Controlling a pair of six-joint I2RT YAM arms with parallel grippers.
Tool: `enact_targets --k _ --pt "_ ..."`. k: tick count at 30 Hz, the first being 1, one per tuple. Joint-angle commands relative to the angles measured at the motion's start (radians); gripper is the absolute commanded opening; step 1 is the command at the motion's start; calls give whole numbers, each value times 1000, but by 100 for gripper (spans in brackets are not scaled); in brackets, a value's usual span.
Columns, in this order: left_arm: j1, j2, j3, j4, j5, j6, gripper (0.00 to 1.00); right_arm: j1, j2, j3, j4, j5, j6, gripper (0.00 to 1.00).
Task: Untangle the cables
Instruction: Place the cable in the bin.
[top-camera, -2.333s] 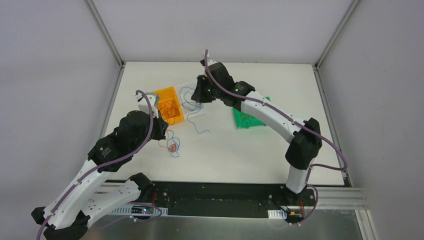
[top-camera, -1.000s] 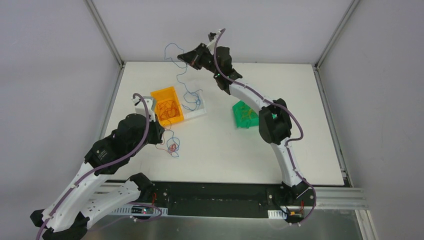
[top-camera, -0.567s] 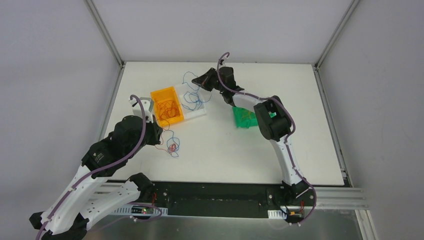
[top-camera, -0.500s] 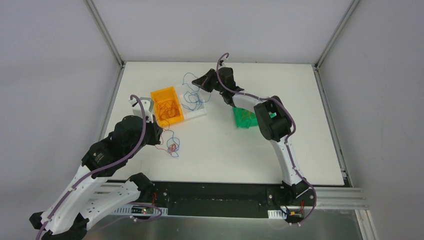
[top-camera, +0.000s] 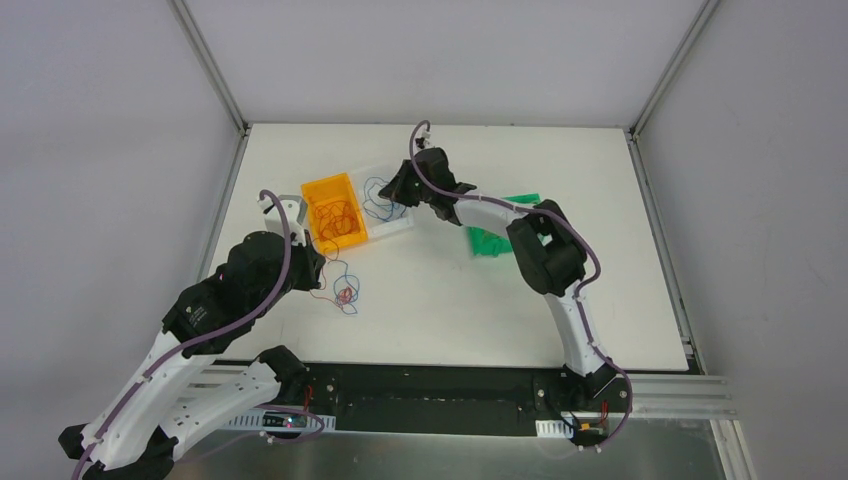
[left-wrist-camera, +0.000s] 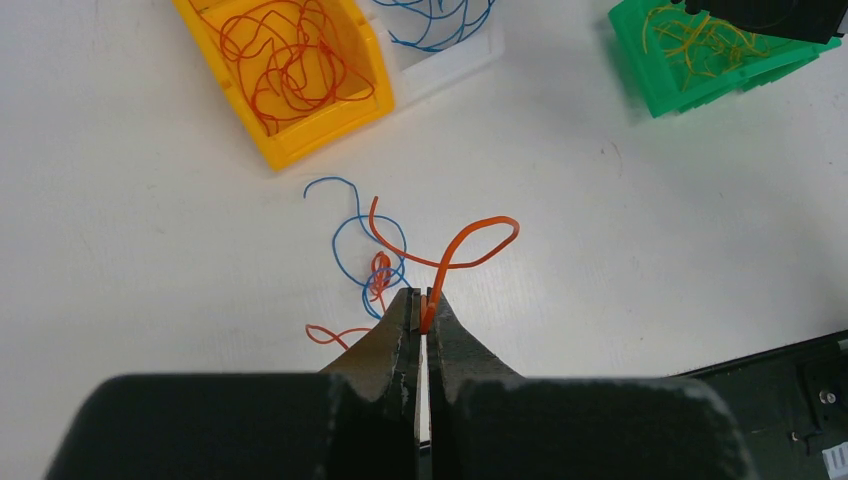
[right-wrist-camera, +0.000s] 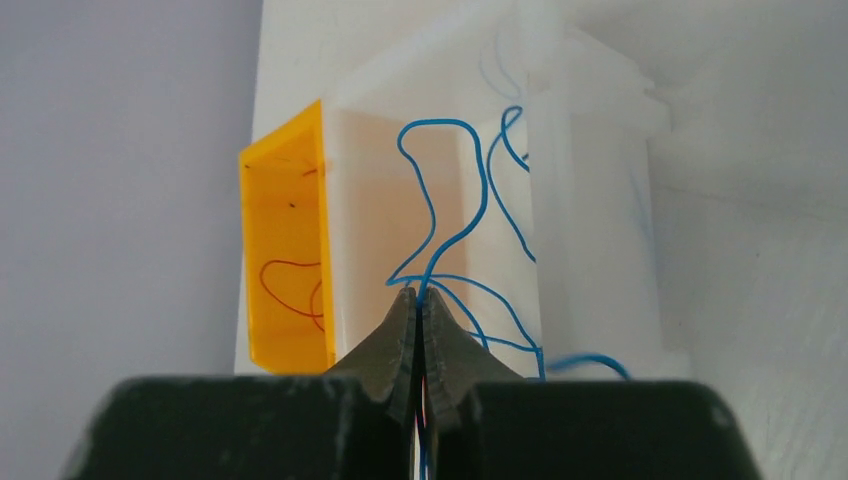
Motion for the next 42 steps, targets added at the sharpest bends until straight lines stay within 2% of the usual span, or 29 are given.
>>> enact_targets --k 1,6,11,14,16,22,26,29,32,38,42 --pt "3 -8 31 6 -19 13 0 33 -21 103 -178 82 -103 0" --pt "3 -1 28 6 -25 17 0 61 81 274 -376 117 -129 0" --pt "3 -4 22 4 -23 17 0 66 59 305 -418 150 -153 27" --pt "3 10 17 6 -20 16 0 66 35 360 -491 168 -192 38" --pt "3 31 17 6 -15 13 0 66 5 378 -523 175 -211 53" --pt "3 110 51 9 36 13 0 67 -157 287 -548 170 -267 86" --pt "3 172 88 23 123 4 0 66 -330 73 -504 147 -306 91" --pt "3 227 106 49 217 -7 0 64 -504 -135 -428 152 -353 92" --pt "2 281 99 87 313 -14 0 43 -664 -290 -421 185 -378 92" --pt "-5 352 12 281 477 -91 0 -16 -966 -631 -354 293 -380 92" --pt "-45 452 35 358 560 -117 0 -16 -1102 -849 -227 433 -365 92"
